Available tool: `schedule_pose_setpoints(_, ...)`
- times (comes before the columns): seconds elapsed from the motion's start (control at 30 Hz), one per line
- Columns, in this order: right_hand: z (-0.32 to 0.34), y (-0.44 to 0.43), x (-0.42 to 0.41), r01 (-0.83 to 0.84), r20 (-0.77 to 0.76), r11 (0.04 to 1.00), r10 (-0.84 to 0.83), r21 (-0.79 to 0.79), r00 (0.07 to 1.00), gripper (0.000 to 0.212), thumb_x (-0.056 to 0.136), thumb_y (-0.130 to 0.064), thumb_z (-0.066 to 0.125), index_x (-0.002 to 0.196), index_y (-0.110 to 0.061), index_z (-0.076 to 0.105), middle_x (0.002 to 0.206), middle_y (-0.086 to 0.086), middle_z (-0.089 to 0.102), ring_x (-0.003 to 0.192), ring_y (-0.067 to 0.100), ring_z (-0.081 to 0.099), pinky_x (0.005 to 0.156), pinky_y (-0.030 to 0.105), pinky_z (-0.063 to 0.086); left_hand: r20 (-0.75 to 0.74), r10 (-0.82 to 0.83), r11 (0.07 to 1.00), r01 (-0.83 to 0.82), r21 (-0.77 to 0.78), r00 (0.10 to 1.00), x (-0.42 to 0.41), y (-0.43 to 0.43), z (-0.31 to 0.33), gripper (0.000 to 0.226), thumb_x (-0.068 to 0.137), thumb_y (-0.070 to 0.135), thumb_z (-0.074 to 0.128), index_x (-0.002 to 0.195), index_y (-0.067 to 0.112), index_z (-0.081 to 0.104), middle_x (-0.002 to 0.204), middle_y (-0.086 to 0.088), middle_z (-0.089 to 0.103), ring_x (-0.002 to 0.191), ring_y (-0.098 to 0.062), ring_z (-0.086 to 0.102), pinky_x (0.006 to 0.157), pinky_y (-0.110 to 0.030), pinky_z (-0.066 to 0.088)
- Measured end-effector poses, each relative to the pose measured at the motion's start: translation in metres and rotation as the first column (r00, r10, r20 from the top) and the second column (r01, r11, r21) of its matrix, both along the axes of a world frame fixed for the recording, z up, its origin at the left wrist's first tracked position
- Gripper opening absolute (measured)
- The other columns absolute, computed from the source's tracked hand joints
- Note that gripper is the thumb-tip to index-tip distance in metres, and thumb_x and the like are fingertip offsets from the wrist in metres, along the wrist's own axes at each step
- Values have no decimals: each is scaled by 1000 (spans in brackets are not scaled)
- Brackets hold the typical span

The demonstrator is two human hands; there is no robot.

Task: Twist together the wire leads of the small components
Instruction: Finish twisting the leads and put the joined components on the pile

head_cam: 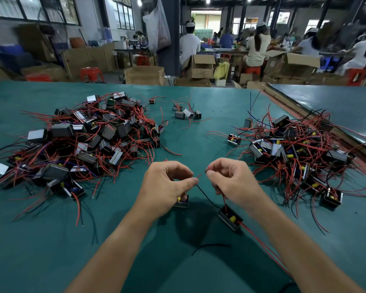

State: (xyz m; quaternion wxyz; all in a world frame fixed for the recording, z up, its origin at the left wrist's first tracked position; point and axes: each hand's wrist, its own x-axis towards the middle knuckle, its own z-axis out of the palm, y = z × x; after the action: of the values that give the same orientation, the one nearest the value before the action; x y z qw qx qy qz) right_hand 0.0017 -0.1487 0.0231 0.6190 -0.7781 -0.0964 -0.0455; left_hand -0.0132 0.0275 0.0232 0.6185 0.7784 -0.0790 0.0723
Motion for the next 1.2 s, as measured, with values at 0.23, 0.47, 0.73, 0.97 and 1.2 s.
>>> schedule_pose_setpoints(0.23,1,0,-7,-203,108,976,211,-77,972,14,87,-1,67,85,-14,72,55,8,39,51,21,30,47,37,21,-170,-62,986,33,-165,984,-4,-4,6,38,70,3,84,87,11,50,66,-7,71,45,-18,53,42,-26,50)
schedule_pose_setpoints(0.47,0,2,-9,-242,80,969,246,-54,966,21,85,0,68,74,-17,73,53,4,51,48,18,38,46,30,29,-176,-111,988,89,-126,978,-5,-4,8,41,71,-3,82,84,12,46,58,-3,68,36,-8,47,37,-19,40)
schedule_pose_setpoints(0.73,0,2,-9,-239,64,971,241,-30,968,6,78,-15,69,74,-12,71,64,9,70,53,21,51,45,26,43,-198,-126,989,109,-98,972,-5,-3,7,40,71,-4,81,84,11,46,58,-4,69,35,-10,43,36,-18,37)
schedule_pose_setpoints(0.97,-2,2,-8,-195,60,980,197,-39,978,17,83,-1,66,70,-13,68,60,2,64,50,16,46,52,37,39,-199,-98,994,86,-67,975,-5,-4,4,40,67,-1,85,76,12,48,61,-6,71,37,-8,47,38,-18,39)
schedule_pose_setpoints(1.2,0,4,-9,-194,33,981,195,-24,980,30,84,4,66,65,-19,71,59,0,67,51,14,47,49,30,39,-187,-77,997,72,-29,979,-4,-2,4,39,67,3,86,75,14,50,65,-7,73,42,-9,52,41,-22,45)
